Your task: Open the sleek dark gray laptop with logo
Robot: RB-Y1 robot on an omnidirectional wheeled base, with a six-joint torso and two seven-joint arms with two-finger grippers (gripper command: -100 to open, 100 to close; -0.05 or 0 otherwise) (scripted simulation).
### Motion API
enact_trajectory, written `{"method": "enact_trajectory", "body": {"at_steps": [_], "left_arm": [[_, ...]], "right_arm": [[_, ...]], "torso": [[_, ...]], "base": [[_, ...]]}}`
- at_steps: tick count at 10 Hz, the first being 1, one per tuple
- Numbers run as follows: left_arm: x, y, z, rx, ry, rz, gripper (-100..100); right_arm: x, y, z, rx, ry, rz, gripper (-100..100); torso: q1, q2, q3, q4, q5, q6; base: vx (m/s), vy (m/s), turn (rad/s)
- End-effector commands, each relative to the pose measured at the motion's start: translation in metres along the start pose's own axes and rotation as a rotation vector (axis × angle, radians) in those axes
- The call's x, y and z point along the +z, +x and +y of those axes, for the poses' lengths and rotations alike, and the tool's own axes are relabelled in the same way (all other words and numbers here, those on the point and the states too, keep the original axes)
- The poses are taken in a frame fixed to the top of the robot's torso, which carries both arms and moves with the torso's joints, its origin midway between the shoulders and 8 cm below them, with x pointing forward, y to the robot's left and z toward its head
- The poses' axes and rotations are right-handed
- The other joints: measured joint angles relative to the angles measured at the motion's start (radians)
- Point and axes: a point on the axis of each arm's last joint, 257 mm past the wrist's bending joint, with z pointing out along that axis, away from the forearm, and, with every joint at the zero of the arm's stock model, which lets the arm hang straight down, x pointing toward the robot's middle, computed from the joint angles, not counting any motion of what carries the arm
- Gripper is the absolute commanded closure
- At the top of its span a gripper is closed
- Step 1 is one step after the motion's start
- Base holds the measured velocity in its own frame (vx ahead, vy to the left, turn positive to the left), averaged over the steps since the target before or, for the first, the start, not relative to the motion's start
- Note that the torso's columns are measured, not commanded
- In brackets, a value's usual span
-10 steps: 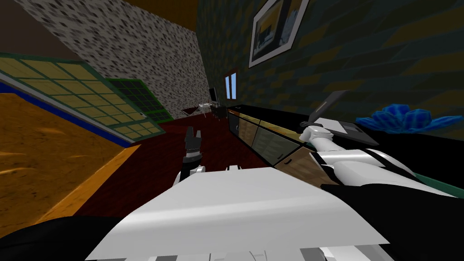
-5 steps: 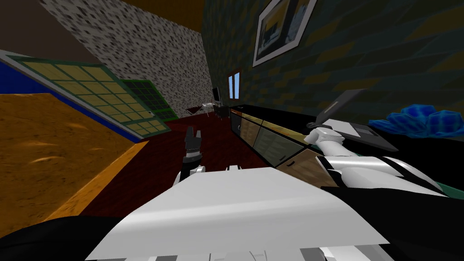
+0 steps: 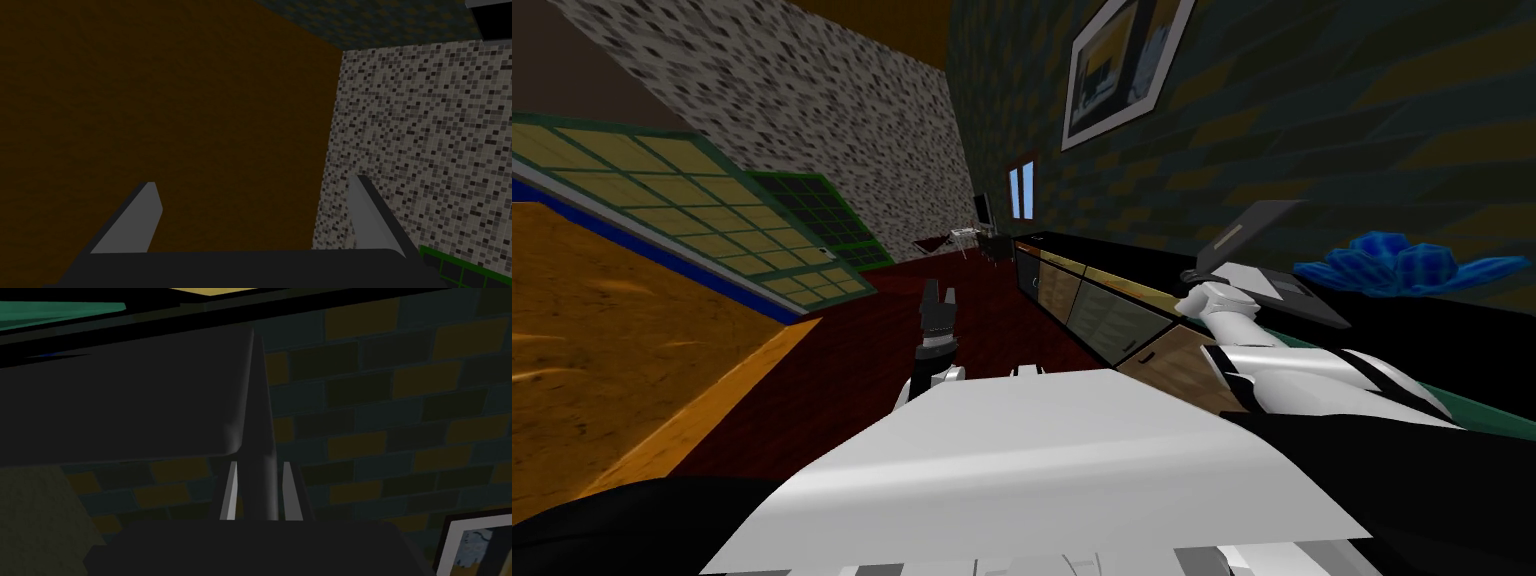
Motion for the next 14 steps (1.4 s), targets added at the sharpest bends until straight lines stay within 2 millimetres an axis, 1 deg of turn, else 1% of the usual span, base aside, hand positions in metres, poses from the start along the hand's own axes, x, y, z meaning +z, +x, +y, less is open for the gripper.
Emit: {"method": "enact_trajectory", "body": {"at_steps": [1, 5, 6, 9, 13, 14], "left_arm": [[0.0, 0.0, 0.0, 0.0, 0.0, 0.0, 0], [0.0, 0.0, 0.0, 0.0, 0.0, 0.0, 0], [0.0, 0.0, 0.0, 0.0, 0.0, 0.0, 0], [0.0, 0.0, 0.0, 0.0, 0.0, 0.0, 0], [0.0, 0.0, 0.0, 0.0, 0.0, 0.0, 0], [0.0, 0.0, 0.0, 0.0, 0.0, 0.0, 0]], "right_arm": [[-0.005, 0.005, 0.015, 0.11, -0.034, 0.001, 100], [-0.013, 0.011, 0.037, 0.268, -0.081, 0.005, 100], [-0.012, 0.009, 0.037, 0.239, -0.08, 0.001, 100], [-0.02, 0.016, 0.048, 0.375, -0.081, -0.004, 100], [-0.03, 0.027, 0.054, 0.536, -0.064, -0.009, 100], [-0.03, 0.025, 0.051, 0.543, -0.058, -0.013, 100]], "torso": [[-0.001, 0.0, 0.0, 0.0, 0.0, 0.001], [-0.003, 0.002, 0.002, -0.001, -0.004, 0.003], [-0.004, 0.002, 0.001, -0.001, -0.004, 0.004], [-0.002, 0.002, 0.001, 0.0, -0.002, -0.001], [-0.001, 0.0, 0.001, -0.001, -0.003, 0.0], [-0.002, 0.0, 0.001, -0.001, -0.003, 0.001]], "base": [[0.04, -0.014, -0.125], [0.042, -0.009, -0.124], [0.019, 0.004, -0.018], [-0.041, -0.046, 0.06], [-0.061, -0.077, 0.064], [-0.037, -0.036, 0.04]]}}
